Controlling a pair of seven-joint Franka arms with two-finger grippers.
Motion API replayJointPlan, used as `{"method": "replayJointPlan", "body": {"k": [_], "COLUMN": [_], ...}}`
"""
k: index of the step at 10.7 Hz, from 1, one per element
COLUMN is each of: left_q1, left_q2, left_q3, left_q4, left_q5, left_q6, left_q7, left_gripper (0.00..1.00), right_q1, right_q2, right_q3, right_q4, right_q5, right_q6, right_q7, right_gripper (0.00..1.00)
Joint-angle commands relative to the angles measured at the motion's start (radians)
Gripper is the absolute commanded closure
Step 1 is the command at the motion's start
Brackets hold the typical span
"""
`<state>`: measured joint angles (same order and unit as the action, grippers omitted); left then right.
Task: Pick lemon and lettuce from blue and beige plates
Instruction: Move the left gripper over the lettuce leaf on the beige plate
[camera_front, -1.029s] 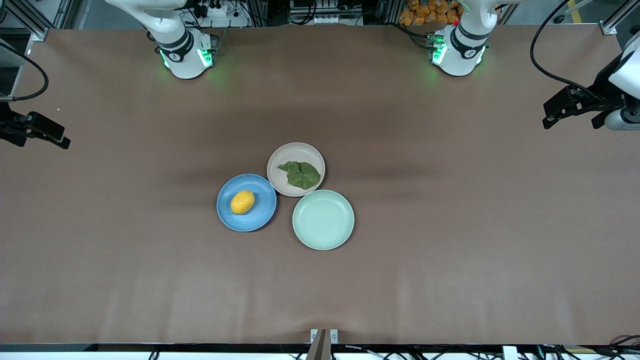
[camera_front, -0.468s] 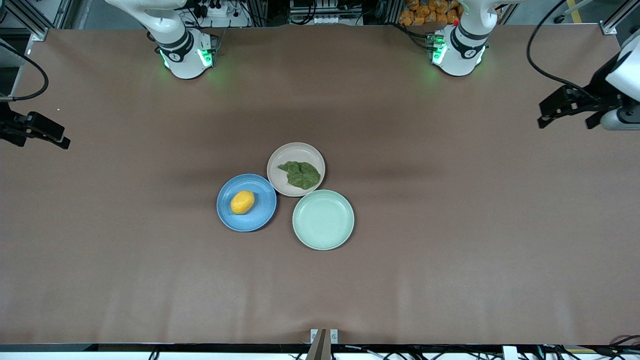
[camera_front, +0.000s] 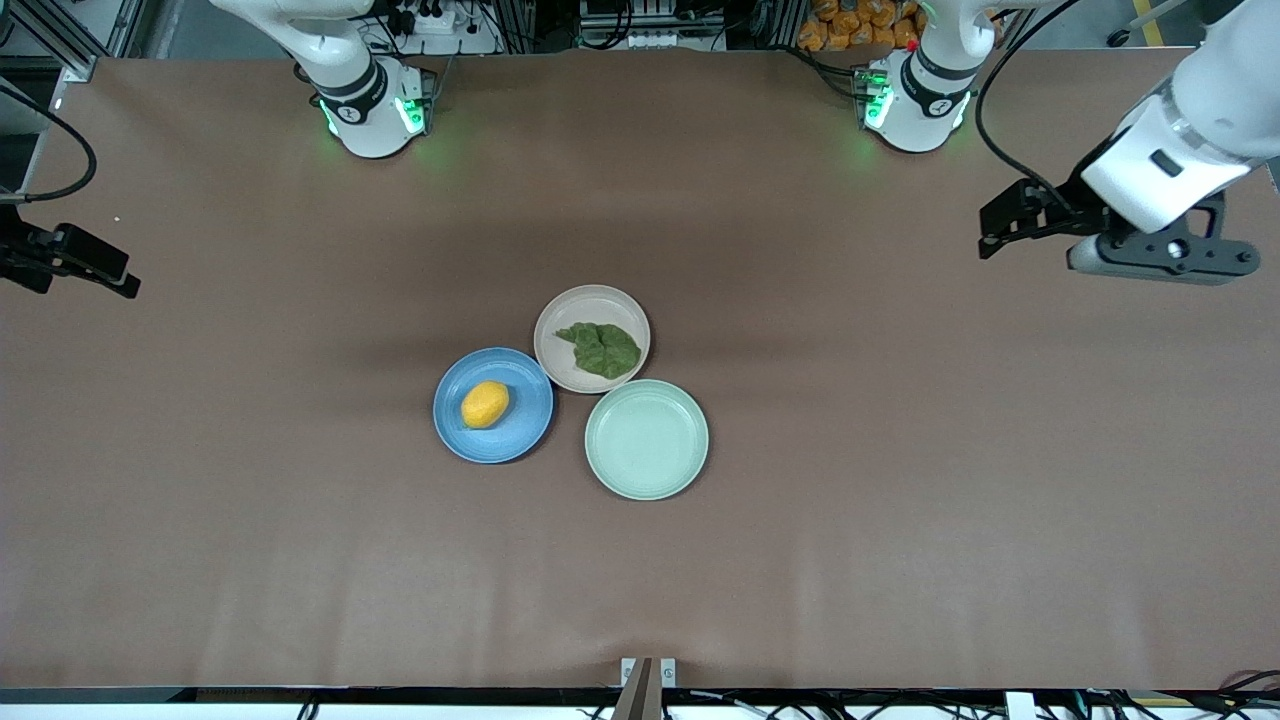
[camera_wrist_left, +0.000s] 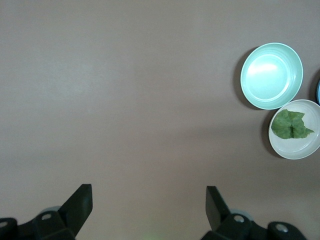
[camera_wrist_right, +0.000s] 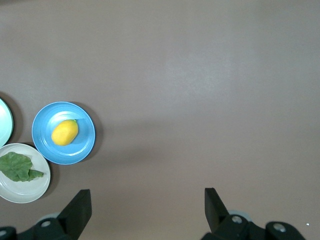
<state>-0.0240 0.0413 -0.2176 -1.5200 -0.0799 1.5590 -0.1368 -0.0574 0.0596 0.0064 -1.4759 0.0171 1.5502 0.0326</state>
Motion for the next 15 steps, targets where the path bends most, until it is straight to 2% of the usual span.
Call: {"method": "replayJointPlan", "body": {"k": [1, 4, 8, 11, 15], "left_q1": [-0.04, -0.134, -0.275, -0.355, -0.513], "left_q2": [0.034, 0.087, 0.173, 0.257, 0.399], "left_q3": [0.0, -0.003, -0.005, -0.035, -0.035], "left_q4": [0.006, 0.009, 0.011, 0.012, 0.012], "left_q5": [-0.02, -0.02, -0.017, -0.012, 0.006], "left_q6": [0.035, 0.058, 0.177, 0.303, 0.544], "left_q7": [-0.038, -0.14, -0.386, -0.535, -0.724], "left_gripper": [0.0, 0.0, 0.0, 0.0, 0.0], "right_q1": [-0.004, 0.001, 0.004, 0.005, 0.034], "right_q2": [0.0, 0.0, 0.0, 0.0, 0.0], "right_q3": [0.006, 0.007, 0.011, 0.011, 0.011], "right_q4": [0.008, 0.008, 0.008, 0.008, 0.008], "right_q5": [0.004, 0.004, 0.004, 0.004, 0.004], "right_q6": [-0.007, -0.009, -0.006, -0.002, -0.01], "right_q7": [0.009, 0.013, 0.013, 0.013, 0.015], "right_gripper": [0.0, 0.0, 0.0, 0.0, 0.0]}}
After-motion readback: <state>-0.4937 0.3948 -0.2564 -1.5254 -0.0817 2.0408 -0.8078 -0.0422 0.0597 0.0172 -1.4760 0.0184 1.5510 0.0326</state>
